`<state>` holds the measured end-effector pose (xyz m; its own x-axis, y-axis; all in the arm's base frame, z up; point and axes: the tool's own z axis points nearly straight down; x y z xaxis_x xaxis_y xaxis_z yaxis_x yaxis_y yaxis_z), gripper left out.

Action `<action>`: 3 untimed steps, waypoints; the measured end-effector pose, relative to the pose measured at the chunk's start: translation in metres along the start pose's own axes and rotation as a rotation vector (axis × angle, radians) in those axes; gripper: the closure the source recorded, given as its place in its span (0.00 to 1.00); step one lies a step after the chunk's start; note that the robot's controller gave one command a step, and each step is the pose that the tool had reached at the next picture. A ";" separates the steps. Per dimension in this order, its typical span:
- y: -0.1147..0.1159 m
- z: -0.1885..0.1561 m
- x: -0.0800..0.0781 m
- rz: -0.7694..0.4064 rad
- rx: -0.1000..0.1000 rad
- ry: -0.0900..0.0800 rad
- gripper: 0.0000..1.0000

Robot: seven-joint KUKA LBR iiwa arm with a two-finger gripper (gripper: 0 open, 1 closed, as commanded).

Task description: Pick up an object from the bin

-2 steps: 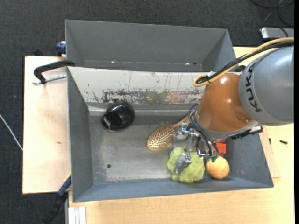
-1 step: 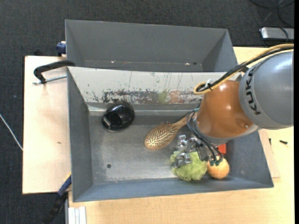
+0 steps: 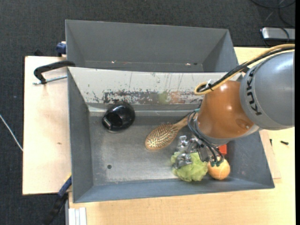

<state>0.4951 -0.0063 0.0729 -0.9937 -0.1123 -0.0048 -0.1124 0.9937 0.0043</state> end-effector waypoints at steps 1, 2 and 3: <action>0.000 -0.004 0.001 0.000 0.000 0.003 1.00; 0.000 -0.024 0.003 0.000 0.001 0.009 1.00; -0.001 -0.045 0.002 0.001 0.003 0.003 1.00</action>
Offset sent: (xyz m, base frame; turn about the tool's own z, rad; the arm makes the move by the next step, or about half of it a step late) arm 0.0000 0.0000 0.0173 0.0000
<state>0.4931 -0.0077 0.1175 -0.9938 -0.1115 -0.0017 -0.1115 0.9938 0.0012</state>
